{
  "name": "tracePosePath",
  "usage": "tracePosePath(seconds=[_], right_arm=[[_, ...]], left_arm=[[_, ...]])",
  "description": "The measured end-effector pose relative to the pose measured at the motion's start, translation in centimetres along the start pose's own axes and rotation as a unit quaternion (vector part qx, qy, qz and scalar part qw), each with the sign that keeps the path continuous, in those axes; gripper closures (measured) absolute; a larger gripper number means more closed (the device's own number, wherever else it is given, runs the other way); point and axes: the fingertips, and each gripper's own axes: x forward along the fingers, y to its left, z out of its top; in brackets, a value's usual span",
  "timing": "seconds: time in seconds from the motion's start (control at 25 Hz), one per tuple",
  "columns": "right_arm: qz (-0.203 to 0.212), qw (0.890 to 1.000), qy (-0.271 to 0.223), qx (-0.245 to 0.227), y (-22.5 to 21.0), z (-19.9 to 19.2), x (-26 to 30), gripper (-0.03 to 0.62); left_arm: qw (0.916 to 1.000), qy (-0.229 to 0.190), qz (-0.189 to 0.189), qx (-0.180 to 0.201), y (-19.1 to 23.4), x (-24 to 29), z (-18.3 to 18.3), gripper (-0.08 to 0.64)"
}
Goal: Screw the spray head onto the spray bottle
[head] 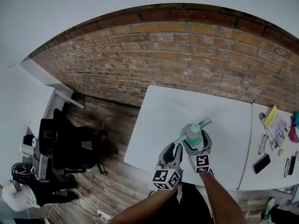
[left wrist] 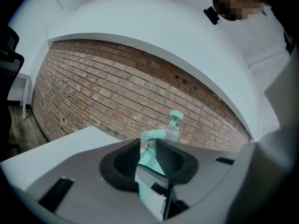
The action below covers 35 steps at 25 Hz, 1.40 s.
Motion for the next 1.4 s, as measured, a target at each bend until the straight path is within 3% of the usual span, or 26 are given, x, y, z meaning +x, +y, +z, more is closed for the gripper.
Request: tracePosePath(seconds=[0.4,0.64,1.04,1.4], right_arm=[[-0.015,1.000,0.003,0.005,0.1,0.0,0.0,0.135],[-0.017,1.000,0.002,0.006,0.0,-0.1,0.0,0.135],[-0.015,1.000,0.005,-0.001,0.1,-0.5,0.0,0.135],[-0.019,1.000,-0.006,0.001,0.0,-0.1,0.2,0.135]], left_arm=[[0.9996,0.020,-0.020,-0.005,-1.3,-0.9,-0.9,0.462],[0.9997,0.009,-0.004,-0.023,-0.4,-0.5,-0.2,0.462],[0.9998,0.011,0.014,-0.008,2.8,2.8,1.9,0.462],[0.9996,0.018,0.003,0.019,3.4,5.7,3.1,0.462]])
